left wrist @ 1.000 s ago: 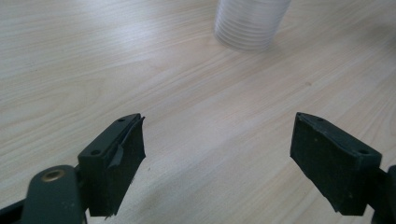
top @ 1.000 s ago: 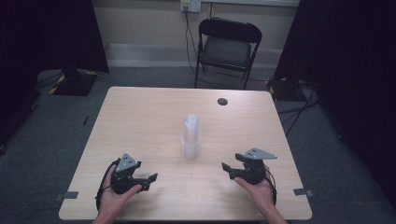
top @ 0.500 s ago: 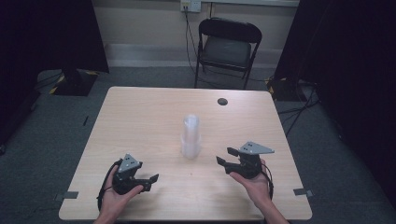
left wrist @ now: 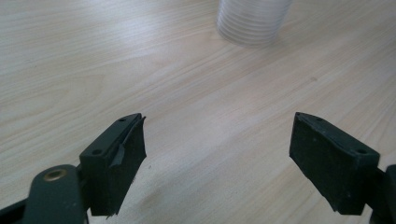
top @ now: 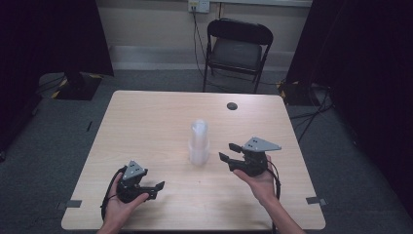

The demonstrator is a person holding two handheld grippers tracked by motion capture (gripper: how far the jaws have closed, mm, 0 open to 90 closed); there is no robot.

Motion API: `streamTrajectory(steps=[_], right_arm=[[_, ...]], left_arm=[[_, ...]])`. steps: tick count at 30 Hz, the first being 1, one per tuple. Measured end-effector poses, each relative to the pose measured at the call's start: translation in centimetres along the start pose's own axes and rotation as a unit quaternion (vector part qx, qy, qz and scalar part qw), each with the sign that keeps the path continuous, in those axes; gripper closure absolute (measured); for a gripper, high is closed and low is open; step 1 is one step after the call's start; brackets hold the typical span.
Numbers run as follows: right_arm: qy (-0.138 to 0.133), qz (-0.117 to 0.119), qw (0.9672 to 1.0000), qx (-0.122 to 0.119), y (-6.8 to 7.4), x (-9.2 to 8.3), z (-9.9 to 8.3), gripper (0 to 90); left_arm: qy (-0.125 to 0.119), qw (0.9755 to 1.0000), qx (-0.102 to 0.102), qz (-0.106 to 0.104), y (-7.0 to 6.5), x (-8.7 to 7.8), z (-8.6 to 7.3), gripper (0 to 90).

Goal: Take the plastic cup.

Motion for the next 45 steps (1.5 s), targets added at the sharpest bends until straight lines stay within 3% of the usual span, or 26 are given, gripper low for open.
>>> streamTrajectory(steps=[5,8,20,27,32,45], right_arm=[[-0.005,0.001,1.0000,-0.002,0.3,0.9,0.6,40.2],[0.002,0.015,0.9998,-0.010,0.7,1.8,1.3,38.5],[-0.019,0.028,0.9993,-0.015,1.5,4.0,2.7,38.3],[-0.028,0.031,0.9991,-0.012,1.9,5.7,3.4,30.4],[-0.028,0.027,0.9992,-0.012,1.8,6.8,3.6,27.1],[-0.022,0.044,0.9988,0.003,2.4,9.2,3.4,24.0]], left_arm=[[-0.001,1.0000,0.001,0.000,-0.1,0.0,0.0,18.3],[0.001,1.0000,-0.002,0.000,-0.1,-0.1,-0.1,18.3],[-0.001,1.0000,0.000,-0.001,-0.1,-0.2,0.0,18.4],[0.000,1.0000,0.002,-0.003,-0.1,-0.2,-0.1,18.4],[0.000,1.0000,0.002,-0.003,-0.1,-0.2,-0.1,18.4],[0.001,1.0000,-0.001,-0.003,0.0,-0.2,-0.2,18.4]])
Point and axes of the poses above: each handheld gripper's, and its own axes: x roughly forward along the jaws, z roughly out of its top, y roughly to its left, the point moved 8 cm from there along x, roughly forward along the jaws, and after that the axes turned 7 degrees about -z, right-handed, at the moved point
